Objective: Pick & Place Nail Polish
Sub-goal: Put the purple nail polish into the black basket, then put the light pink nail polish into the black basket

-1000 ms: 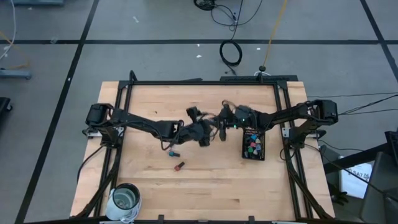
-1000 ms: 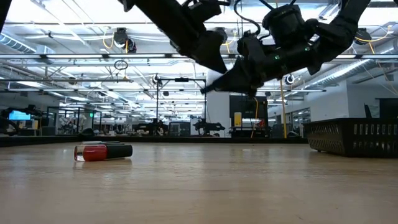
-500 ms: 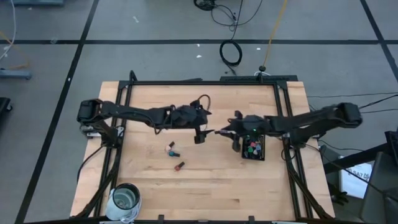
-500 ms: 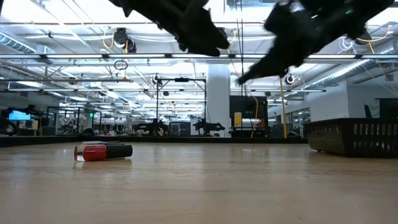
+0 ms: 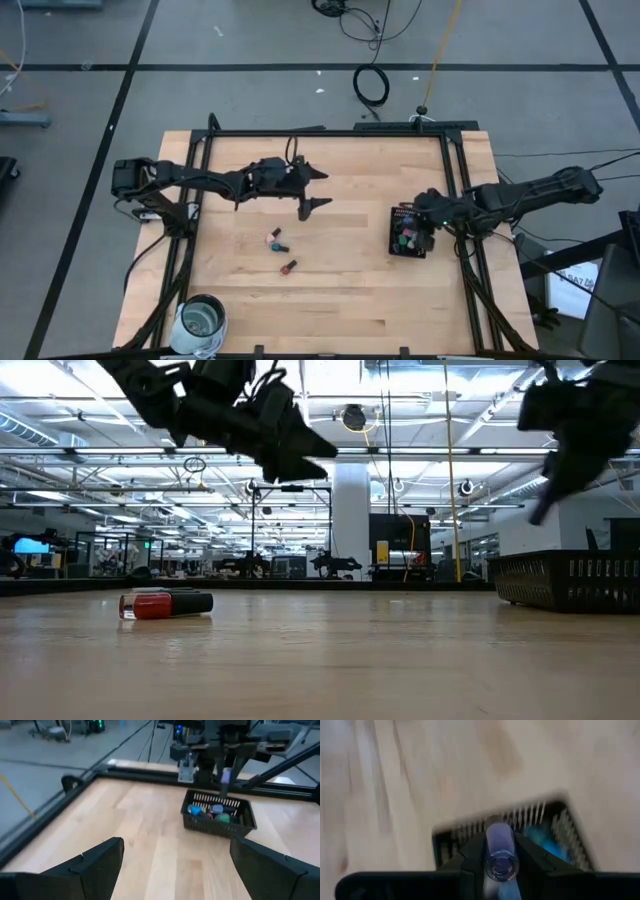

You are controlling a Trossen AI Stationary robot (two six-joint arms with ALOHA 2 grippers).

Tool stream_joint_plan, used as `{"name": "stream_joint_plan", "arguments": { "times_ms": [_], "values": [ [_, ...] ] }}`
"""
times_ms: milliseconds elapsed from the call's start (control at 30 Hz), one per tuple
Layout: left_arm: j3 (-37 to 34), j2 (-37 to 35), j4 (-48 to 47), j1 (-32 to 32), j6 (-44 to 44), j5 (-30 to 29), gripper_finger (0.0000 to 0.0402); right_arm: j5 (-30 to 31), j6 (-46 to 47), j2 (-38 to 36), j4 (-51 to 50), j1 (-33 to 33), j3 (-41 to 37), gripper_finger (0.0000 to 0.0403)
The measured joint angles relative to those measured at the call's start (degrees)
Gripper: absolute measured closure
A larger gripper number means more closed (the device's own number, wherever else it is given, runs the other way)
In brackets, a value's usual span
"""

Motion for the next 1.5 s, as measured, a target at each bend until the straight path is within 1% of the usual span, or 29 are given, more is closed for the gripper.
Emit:
{"name": "stream_joint_plan", "arguments": {
  "times_ms": [133, 200, 267, 367, 467, 533, 667, 767, 867, 933, 1000, 1133, 1200, 1267, 1300, 1367, 1433, 1500],
  "values": [
    [-0.9, 0.0, -0.8, 1.0, -2.8, 0.4, 0.0048, -5.4, 5.6, 0.2, -7.8, 0.8, 0.0, 0.0336],
    [-0.9, 0.0, -0.8, 1.1, -3.0, 0.3, 0.0048, -7.2, 7.0, 0.9, -9.8, 0.8, -0.1, 0.0336],
    [-0.9, 0.0, -0.9, 1.1, -2.9, 0.3, 0.0048, -9.3, 7.4, 1.6, -9.5, 0.8, -0.1, 0.0336],
    [-0.9, 0.0, -0.4, 1.1, -2.9, 0.4, 0.0048, -12.9, 7.2, 2.9, -6.3, 0.8, -0.1, 0.0336],
    [-0.9, 0.0, -0.8, 1.1, -2.7, 0.3, 0.0048, -14.7, 7.0, 4.2, -4.3, 0.8, -0.1, 0.0335],
    [-0.9, 0.0, -1.3, 1.0, -3.0, 0.3, 0.0048, -14.6, 7.3, 5.0, -4.5, 0.8, -0.1, 0.0313],
    [-0.9, 0.0, -1.5, 0.5, -4.7, 0.3, 0.0048, -14.4, 7.5, 6.5, -4.3, 0.8, -0.1, 0.0239],
    [-0.9, 0.0, -2.1, 0.1, -4.3, 0.3, 0.0048, -13.8, 7.4, 7.6, -3.1, 0.8, -0.1, 0.0199],
    [-0.9, 0.0, -2.5, 0.1, -4.0, 0.3, 0.0048, -12.7, 7.4, 8.2, -1.9, 0.8, -0.1, 0.0174],
    [-0.9, 0.0, -2.7, 0.1, -4.2, 0.3, 0.0048, -12.6, 6.9, 8.3, -1.3, 0.5, -0.1, 0.0164],
    [-0.9, 0.0, -3.2, 0.0, -4.2, 0.3, 0.0048, -10.4, 5.2, 8.2, 0.4, 0.5, -0.1, 0.0161],
    [-0.8, 0.0, -7.3, -0.6, -2.7, 0.3, 0.0048, -2.7, -0.4, 8.2, 7.7, 0.5, -0.1, 0.0165],
    [-0.8, 0.0, -11.5, -1.5, -1.4, 0.3, 0.0048, 1.6, -4.7, 8.2, 13.0, 0.5, -0.1, 0.0169],
    [-0.5, 0.0, -17.6, -2.8, -0.9, 0.0, 0.0048, 5.2, -9.2, 8.2, 19.9, 0.5, -0.5, 0.0173],
    [0.1, 0.0, -22.1, -3.7, -0.9, -1.0, 0.0048, 6.6, -11.4, 8.2, 24.4, 0.5, -1.1, 0.0174],
    [2.1, 0.0, -32.5, -5.8, -1.5, -4.9, 0.0048, 8.2, -16.4, 8.2, 33.9, 0.4, -3.3, 0.0176],
    [3.9, 0.0, -41.9, -7.8, -3.5, -9.7, 0.0048, 8.1, -21.6, 8.3, 43.9, 0.1, -5.9, 0.0176],
    [5.1, 0.0, -49.2, -9.6, -6.6, -12.6, 0.0048, 8.0, -26.2, 8.4, 53.0, -0.3, -8.4, 0.0176]
  ]
}}
